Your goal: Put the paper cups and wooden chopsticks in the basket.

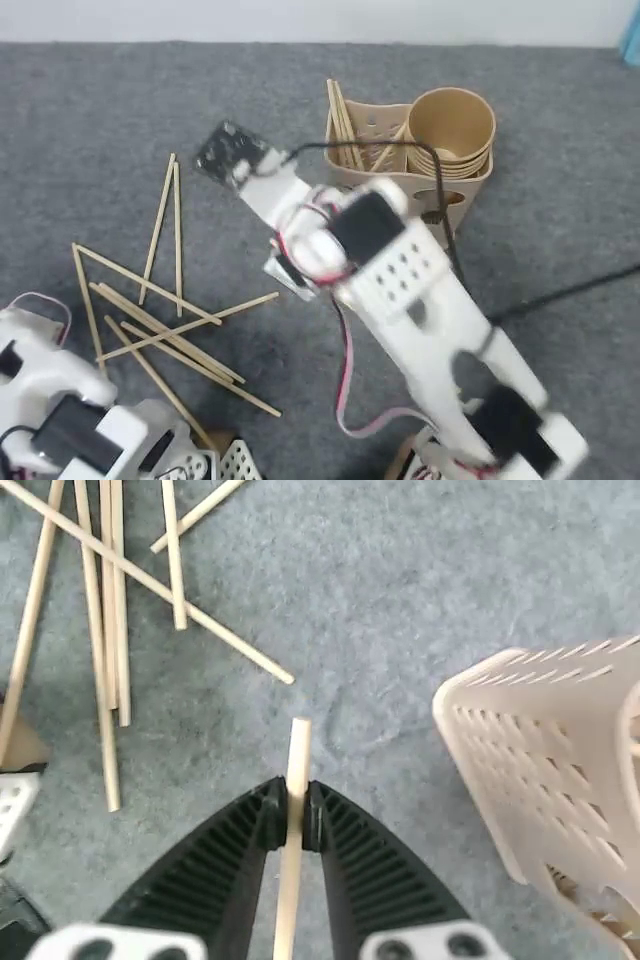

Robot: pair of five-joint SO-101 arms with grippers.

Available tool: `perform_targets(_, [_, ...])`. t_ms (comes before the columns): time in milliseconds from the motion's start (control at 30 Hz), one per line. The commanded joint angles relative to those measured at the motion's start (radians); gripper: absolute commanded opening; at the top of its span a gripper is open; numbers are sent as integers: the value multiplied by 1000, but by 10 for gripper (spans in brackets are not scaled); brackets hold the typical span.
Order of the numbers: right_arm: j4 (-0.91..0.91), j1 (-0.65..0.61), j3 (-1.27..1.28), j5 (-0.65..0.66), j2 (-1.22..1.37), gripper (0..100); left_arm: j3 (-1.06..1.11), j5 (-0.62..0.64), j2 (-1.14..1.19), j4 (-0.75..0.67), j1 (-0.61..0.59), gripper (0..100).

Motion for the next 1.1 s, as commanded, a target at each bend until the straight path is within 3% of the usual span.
perform_targets(0, [-180, 79, 144, 31, -206, 9, -5, -12, -15, -20, 14, 76])
perform_targets(233, [-420, 289, 143, 28, -321, 9, -5, -12, -15, -20, 14, 76])
perform_targets(433, [-676, 392, 100, 26, -343, 9, -4, -14, -15, -20, 34, 76])
perform_targets(600, [-858, 403, 61, 8, -346, 9, -4, -14, -15, -20, 34, 76])
perform_targets(833, [-1069, 407, -29, -189, -334, 9, -4, -14, -15, -20, 34, 76])
perform_targets(1067, [-1162, 406, -40, -199, -268, 9, -2, -15, -14, -34, 34, 76])
